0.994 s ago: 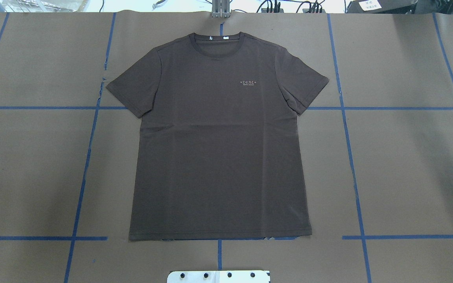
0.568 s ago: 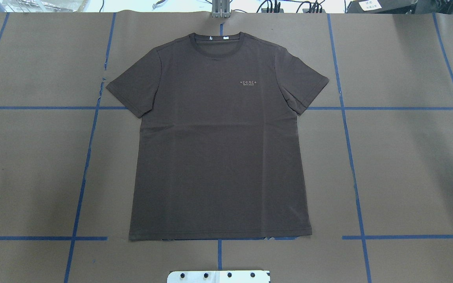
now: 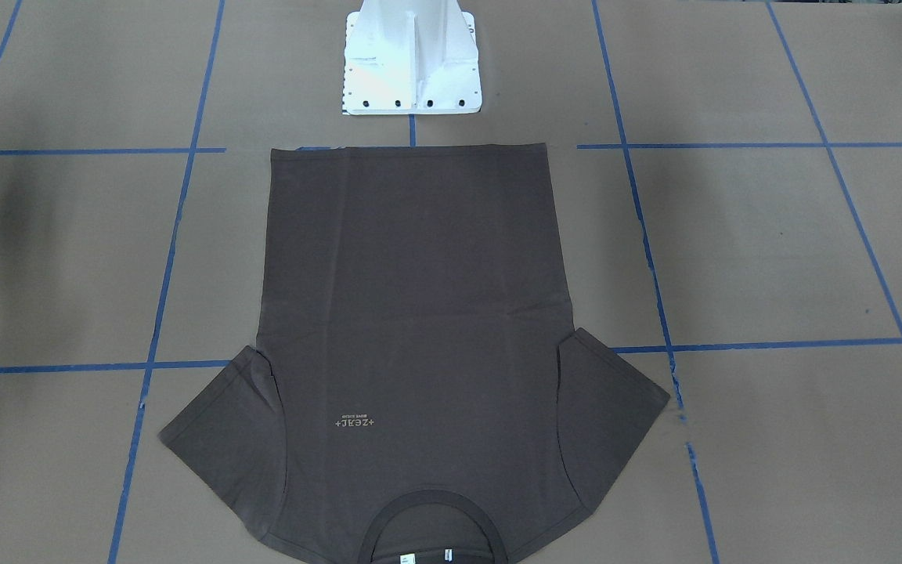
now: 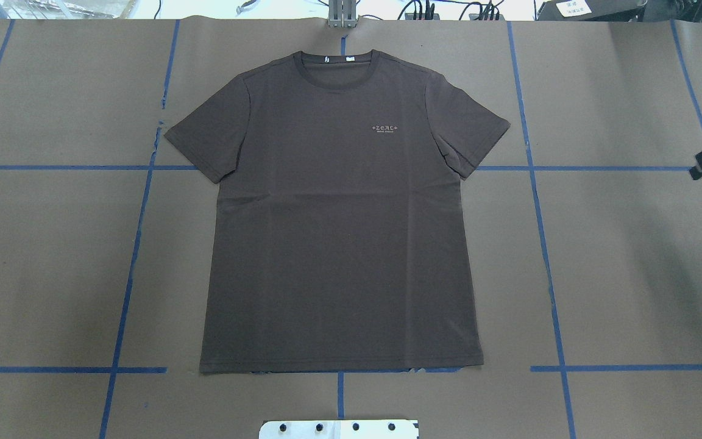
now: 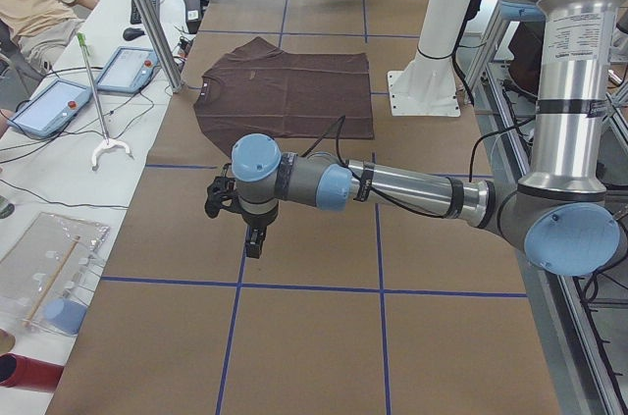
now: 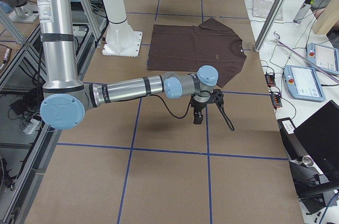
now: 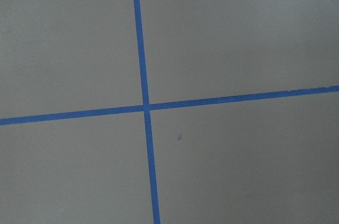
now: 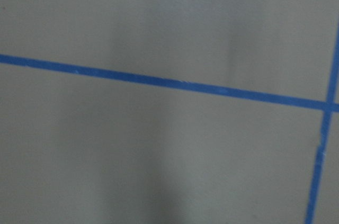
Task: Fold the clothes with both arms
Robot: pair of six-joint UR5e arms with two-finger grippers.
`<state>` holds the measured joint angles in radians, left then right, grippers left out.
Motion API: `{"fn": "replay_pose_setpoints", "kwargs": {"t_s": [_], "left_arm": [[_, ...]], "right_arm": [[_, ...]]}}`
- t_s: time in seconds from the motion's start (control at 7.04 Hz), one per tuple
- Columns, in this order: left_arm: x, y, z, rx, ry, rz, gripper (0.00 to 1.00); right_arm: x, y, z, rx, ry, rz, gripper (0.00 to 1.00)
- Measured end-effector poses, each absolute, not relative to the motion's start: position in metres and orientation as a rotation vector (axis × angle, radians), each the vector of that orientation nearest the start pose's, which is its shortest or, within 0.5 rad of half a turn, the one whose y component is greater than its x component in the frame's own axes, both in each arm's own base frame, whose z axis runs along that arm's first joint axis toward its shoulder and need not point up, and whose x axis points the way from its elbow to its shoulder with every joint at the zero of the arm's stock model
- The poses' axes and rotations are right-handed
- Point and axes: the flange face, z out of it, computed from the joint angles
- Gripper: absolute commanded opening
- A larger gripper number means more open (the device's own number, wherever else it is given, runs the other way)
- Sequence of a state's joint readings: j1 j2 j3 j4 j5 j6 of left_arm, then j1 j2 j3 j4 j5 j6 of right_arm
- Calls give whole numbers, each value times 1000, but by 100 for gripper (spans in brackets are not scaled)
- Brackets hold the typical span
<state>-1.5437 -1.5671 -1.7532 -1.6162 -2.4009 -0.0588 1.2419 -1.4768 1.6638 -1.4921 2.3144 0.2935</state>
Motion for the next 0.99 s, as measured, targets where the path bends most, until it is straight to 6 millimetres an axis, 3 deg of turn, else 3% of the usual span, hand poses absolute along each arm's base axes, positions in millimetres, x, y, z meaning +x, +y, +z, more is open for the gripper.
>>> {"fn": "replay_pose_setpoints", "kwargs": {"t_s": [0.28, 0.57, 0.71, 0.99], "left_arm": [[-43, -492, 531, 210, 890, 70, 100], [-41, -478, 515, 227, 924, 66, 100], [-41, -475, 510, 237, 928, 69, 100], [-41, -473, 506, 246, 931, 71, 100]], "right_arm": [[-208, -589, 525, 43, -842, 4, 99], [-294, -641, 491, 61, -896, 166, 90], [-325, -657, 480, 87, -887, 210, 84], [-360, -675, 470, 103, -863, 241, 82]]}}
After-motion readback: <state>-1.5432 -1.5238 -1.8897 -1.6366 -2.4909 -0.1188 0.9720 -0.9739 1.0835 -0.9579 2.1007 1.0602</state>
